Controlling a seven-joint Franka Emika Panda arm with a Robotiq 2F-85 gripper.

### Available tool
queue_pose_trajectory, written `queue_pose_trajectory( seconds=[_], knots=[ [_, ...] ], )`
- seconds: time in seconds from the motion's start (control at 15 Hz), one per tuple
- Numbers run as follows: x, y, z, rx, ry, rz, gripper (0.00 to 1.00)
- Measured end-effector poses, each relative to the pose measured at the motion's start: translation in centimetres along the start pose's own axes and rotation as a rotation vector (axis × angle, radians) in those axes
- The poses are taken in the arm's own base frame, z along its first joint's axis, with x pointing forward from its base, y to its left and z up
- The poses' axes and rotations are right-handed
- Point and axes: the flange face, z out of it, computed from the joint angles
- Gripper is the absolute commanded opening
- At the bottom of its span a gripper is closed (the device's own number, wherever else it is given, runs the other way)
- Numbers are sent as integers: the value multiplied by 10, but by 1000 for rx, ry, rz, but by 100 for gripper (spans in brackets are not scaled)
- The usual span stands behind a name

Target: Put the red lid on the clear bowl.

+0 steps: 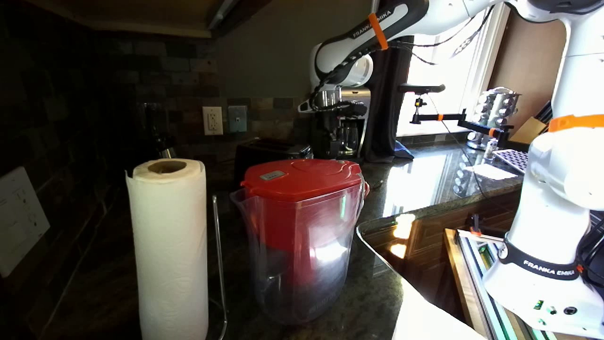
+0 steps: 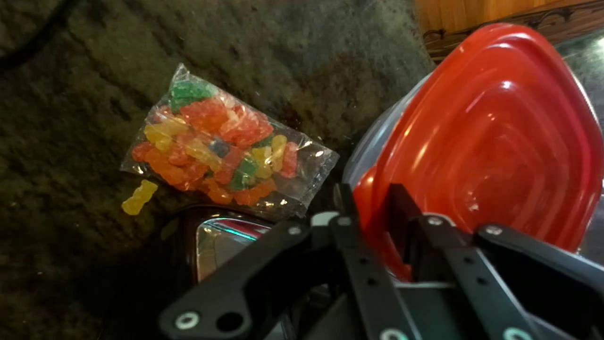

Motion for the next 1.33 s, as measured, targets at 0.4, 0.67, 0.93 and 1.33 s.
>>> queue_pose_trajectory(
  seconds=[0.4, 0.67, 0.93, 1.33],
  knots=[
    [12, -5, 10, -48, -46, -30, 6],
    [14, -6, 12, -47, -50, -34, 6],
    [16, -8, 12, -49, -48, -39, 6],
    [23, -12, 11, -66, -22, -44, 6]
  ],
)
